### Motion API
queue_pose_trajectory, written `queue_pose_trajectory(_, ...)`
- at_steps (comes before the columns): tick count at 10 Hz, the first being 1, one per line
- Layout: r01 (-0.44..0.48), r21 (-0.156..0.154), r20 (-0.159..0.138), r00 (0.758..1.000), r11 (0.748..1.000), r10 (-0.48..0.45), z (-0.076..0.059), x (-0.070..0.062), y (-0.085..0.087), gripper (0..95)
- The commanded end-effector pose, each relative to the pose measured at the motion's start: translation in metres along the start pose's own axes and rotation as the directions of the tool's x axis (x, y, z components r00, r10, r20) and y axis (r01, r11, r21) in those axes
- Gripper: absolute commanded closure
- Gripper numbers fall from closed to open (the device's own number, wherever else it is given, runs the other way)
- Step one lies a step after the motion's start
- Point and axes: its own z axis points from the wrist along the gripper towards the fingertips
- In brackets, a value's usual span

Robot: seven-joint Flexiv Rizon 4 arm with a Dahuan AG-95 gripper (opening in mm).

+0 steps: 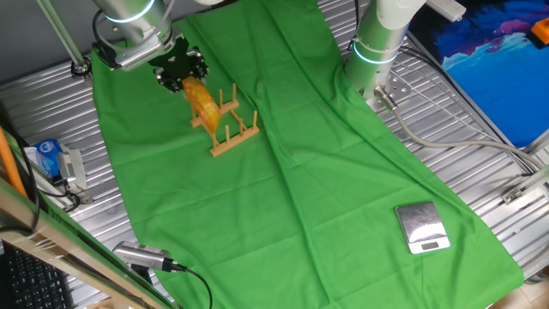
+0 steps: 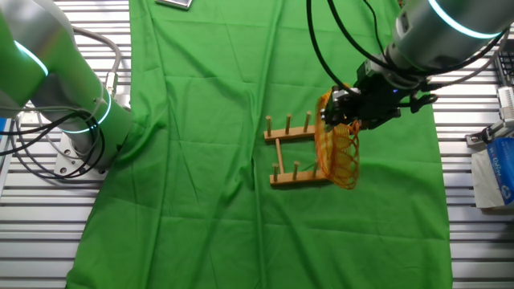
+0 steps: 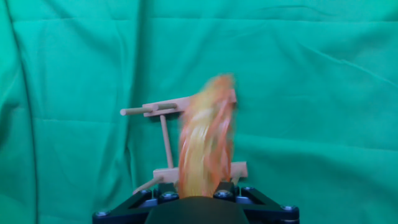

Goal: Take the dish off the dish rack

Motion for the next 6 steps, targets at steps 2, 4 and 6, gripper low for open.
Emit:
queue_pose_trajectory(2, -0.006, -0.002, -0.002, 1.0, 1.0, 0.006, -0.0037, -0.002, 0.0009, 57.0)
queue_pose_trajectory(4, -0.008, -0.005, -0.002, 1.0, 1.0, 0.008, -0.006, -0.0031, 0.0003, 57.0)
queue_pose_trajectory(6, -0.007, -0.005, -0.004, 1.0, 1.0, 0.007, -0.0064, -0.0032, 0.0001, 57.0)
